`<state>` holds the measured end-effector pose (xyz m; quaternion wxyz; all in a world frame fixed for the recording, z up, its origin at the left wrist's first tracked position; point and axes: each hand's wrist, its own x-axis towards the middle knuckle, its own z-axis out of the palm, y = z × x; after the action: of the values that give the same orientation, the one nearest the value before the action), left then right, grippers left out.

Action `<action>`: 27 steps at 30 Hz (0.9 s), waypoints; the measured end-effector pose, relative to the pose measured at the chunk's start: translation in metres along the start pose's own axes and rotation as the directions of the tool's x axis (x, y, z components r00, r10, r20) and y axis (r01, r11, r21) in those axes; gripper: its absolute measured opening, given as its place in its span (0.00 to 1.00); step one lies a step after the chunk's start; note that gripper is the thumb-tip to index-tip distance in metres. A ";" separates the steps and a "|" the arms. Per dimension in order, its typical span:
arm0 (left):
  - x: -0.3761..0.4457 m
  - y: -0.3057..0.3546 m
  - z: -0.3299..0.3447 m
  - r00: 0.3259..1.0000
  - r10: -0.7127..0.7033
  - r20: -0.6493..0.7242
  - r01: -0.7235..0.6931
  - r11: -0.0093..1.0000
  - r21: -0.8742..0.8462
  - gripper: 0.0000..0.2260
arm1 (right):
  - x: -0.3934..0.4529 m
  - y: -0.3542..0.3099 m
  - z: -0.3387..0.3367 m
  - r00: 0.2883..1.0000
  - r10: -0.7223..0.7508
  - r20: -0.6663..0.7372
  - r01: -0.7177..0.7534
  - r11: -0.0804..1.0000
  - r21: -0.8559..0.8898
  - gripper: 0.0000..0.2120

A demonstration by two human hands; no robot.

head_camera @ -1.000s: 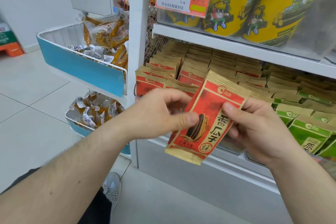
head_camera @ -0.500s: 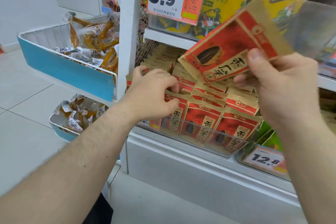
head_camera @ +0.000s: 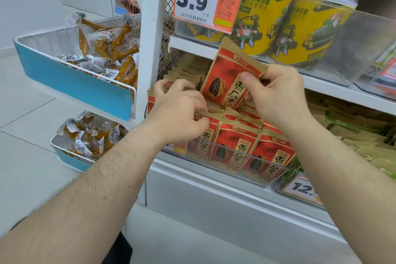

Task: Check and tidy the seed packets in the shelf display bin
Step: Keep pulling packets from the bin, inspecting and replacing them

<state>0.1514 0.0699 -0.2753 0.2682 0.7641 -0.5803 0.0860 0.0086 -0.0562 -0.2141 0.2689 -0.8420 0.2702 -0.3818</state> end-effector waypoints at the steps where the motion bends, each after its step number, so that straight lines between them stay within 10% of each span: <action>1: -0.001 0.001 -0.001 0.999 0.011 -0.036 -0.012 1.000 -0.022 0.17 | 0.000 0.002 0.003 0.999 0.008 0.046 -0.006 0.999 -0.048 0.09; 5: -0.003 0.000 -0.010 0.926 0.101 -0.365 -0.143 0.986 -0.091 0.09 | 0.000 0.004 0.017 0.987 0.070 0.146 -0.042 0.982 -0.186 0.13; 10: -0.009 -0.006 -0.027 0.666 0.210 -0.715 -0.320 0.947 -0.020 0.08 | 0.005 -0.002 0.023 0.991 0.087 0.097 -0.075 0.989 -0.124 0.05; 27: -0.035 -0.019 -0.066 0.384 0.025 -0.923 -0.208 0.976 -0.060 0.04 | 0.045 -0.027 0.057 0.815 0.284 0.505 0.188 0.695 -0.694 0.06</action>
<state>0.1701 0.1366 -0.2416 0.5989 0.5218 -0.3937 0.4626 0.0856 -0.0524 -0.2064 -0.0022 -0.9449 0.3253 0.0357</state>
